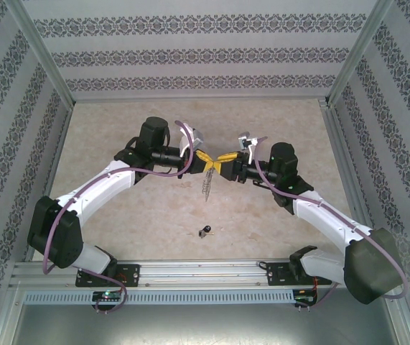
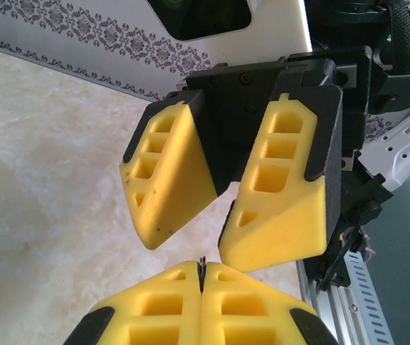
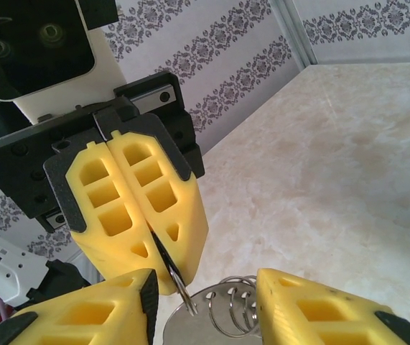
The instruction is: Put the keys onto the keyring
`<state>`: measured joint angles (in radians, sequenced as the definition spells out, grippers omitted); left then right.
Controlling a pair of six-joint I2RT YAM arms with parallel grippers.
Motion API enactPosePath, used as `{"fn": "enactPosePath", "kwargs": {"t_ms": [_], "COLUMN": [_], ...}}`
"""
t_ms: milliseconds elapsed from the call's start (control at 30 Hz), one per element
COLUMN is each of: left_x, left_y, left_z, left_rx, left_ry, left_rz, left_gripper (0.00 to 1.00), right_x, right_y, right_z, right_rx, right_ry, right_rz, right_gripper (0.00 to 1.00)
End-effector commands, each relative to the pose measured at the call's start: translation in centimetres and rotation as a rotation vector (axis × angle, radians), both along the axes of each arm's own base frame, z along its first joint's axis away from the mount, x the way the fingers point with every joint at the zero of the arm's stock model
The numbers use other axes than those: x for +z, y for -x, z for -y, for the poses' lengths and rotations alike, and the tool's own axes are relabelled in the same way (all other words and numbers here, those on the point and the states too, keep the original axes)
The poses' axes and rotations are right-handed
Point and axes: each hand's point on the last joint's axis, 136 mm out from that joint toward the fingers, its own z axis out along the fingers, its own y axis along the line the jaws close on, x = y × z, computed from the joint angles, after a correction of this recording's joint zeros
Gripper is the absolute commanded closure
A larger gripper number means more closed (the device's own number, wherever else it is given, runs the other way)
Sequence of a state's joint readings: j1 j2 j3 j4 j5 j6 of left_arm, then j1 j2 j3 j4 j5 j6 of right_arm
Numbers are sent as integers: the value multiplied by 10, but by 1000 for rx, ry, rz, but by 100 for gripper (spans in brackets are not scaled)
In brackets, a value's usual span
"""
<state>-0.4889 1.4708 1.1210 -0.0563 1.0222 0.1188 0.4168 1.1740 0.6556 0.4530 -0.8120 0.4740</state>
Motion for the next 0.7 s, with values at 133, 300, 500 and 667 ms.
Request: {"fn": "enactPosePath", "kwargs": {"t_ms": [133, 300, 500, 667], "left_x": [28, 29, 30, 33], "left_y": [5, 3, 3, 2], "left_z": [1, 2, 2, 2], "left_rx": [-28, -25, -19, -11], "left_ry": [71, 78, 82, 91], "left_rz": [54, 49, 46, 49], "left_gripper": [100, 100, 100, 100], "right_x": [15, 16, 15, 12], "right_y": [3, 4, 9, 12], "right_z": [-9, -8, -11, -12], "right_rx": [47, 48, 69, 79], "right_ry": [-20, -22, -27, -27], "right_rz": [65, 68, 66, 64], "right_gripper": [66, 77, 78, 90]}}
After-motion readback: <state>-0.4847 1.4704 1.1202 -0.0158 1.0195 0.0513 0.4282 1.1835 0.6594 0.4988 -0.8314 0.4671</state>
